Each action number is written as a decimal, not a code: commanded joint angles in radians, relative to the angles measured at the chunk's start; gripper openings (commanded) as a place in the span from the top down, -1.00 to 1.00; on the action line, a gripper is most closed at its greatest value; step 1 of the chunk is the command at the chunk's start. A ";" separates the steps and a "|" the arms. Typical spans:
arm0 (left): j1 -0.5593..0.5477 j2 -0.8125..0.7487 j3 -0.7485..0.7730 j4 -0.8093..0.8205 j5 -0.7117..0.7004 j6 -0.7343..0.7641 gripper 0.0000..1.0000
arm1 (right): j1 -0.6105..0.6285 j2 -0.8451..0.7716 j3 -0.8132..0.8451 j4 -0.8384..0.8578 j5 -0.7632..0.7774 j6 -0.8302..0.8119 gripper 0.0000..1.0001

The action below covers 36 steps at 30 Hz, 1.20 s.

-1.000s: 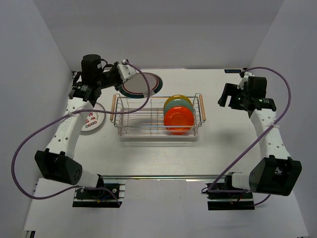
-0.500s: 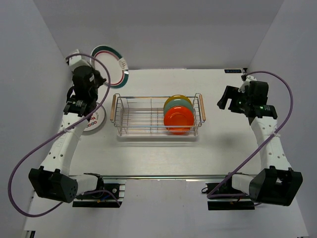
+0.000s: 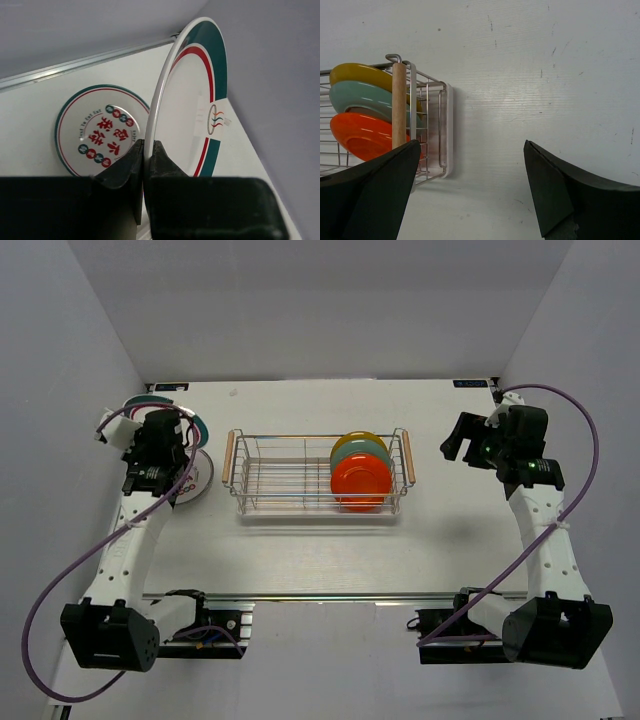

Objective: Unload the plates from the dish rack

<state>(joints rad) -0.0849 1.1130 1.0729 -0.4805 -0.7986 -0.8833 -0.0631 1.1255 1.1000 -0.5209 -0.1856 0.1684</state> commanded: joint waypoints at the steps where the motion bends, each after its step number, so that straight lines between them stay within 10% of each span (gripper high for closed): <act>1: 0.045 0.011 -0.051 -0.036 -0.036 -0.170 1.00 | 0.005 -0.010 -0.003 0.032 0.006 0.011 -0.78; 18: 0.208 0.186 -0.228 0.045 0.154 -0.305 0.94 | 0.005 0.036 0.009 0.018 0.038 0.016 -0.79; 24: 0.217 0.199 -0.258 0.057 0.165 -0.307 0.57 | 0.005 0.049 0.011 0.018 0.034 0.011 -0.78; 29: 0.217 0.186 -0.293 0.063 0.187 -0.309 -0.26 | 0.005 0.050 0.003 0.041 -0.011 -0.015 -0.78; 36: 0.217 0.223 -0.321 0.089 0.242 -0.290 -0.55 | 0.003 0.008 -0.008 0.120 -0.144 -0.066 -0.79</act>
<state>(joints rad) 0.1287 1.3285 0.7528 -0.4202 -0.5716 -1.1549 -0.0631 1.1751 1.0973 -0.4904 -0.2481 0.1402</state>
